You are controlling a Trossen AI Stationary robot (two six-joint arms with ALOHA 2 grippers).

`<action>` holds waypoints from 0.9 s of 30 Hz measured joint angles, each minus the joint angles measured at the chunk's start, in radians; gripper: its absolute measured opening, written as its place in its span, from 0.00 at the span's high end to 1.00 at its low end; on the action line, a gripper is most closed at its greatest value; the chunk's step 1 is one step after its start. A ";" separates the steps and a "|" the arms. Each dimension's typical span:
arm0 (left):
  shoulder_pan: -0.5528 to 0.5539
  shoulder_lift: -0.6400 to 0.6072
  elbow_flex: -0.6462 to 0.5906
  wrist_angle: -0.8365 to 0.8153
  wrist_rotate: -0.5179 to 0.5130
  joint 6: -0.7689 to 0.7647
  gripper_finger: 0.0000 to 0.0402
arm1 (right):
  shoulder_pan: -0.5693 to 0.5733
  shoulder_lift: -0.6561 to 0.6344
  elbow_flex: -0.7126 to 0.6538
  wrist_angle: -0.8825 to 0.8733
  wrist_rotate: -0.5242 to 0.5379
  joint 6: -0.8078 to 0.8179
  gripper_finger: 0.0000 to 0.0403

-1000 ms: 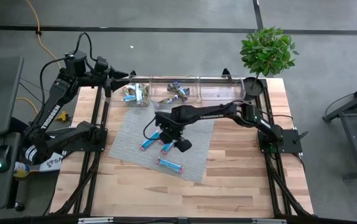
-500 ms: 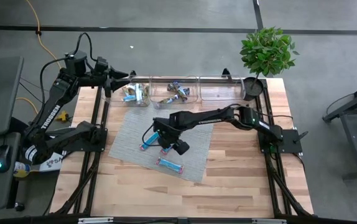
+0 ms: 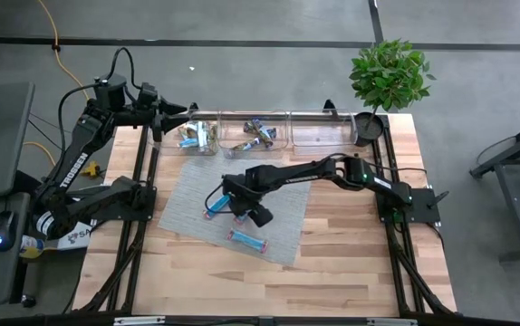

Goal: Pick and place Granola Bars by type
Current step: Put the red granola bar into the right transparent bin

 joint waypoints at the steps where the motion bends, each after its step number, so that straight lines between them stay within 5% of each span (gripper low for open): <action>1: 0.000 0.000 0.000 0.000 0.000 0.000 0.42 | 0.000 0.000 0.000 0.000 0.004 0.016 0.49; 12: 0.000 0.000 0.000 0.000 0.000 0.000 0.42 | 0.001 0.002 0.000 -0.010 0.003 0.112 0.71; 27: 0.000 0.000 0.000 0.000 0.000 0.007 0.42 | 0.002 0.003 0.027 -0.065 0.001 0.173 0.84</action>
